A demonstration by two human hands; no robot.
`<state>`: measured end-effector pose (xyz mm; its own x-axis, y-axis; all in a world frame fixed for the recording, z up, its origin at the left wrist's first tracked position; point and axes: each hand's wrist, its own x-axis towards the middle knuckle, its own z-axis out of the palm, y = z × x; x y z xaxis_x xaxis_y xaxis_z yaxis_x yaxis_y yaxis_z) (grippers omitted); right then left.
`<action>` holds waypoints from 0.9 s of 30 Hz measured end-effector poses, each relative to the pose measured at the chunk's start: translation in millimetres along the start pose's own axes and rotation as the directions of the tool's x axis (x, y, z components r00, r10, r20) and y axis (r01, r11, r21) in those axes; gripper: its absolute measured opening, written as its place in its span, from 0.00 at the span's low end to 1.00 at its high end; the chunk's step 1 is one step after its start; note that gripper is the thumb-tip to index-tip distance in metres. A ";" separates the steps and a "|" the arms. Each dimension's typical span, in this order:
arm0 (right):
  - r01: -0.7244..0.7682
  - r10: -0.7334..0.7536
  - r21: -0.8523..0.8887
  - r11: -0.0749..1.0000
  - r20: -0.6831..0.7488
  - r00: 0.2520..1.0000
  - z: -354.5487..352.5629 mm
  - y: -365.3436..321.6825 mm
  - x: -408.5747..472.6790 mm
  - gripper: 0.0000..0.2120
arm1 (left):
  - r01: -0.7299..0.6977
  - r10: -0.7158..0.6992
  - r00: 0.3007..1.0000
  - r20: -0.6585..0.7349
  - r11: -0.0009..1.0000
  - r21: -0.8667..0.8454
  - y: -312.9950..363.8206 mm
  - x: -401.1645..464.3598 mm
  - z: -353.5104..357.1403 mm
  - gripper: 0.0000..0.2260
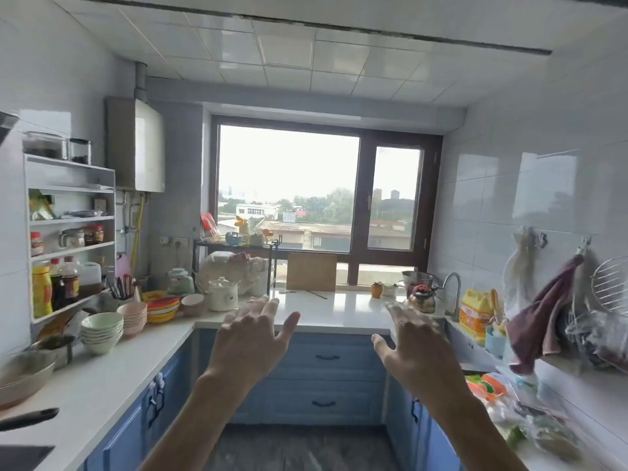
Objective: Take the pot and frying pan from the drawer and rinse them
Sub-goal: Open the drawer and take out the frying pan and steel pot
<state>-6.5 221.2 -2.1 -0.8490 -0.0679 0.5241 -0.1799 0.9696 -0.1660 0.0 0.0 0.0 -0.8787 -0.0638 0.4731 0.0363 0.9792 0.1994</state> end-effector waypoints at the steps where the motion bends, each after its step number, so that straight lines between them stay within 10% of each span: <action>1: 0.004 -0.004 0.011 1.000 -0.014 1.000 8.9 -3.2 14.7 0.32 | 0.001 -0.001 1.000 0.004 1.000 -0.005 -7.9 16.0 6.4 0.29; 27: -0.115 0.117 0.039 0.993 -0.052 0.992 222.2 121.2 382.1 0.28 | 0.101 -0.101 0.994 -0.049 0.995 0.008 9.6 395.7 206.8 0.22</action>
<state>-463.0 260.5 -7.5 -0.8370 0.0585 0.5440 -0.1003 0.9610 -0.2576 -445.8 23.9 11.6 -0.8535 -0.1714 0.4920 -0.0567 0.9693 0.2394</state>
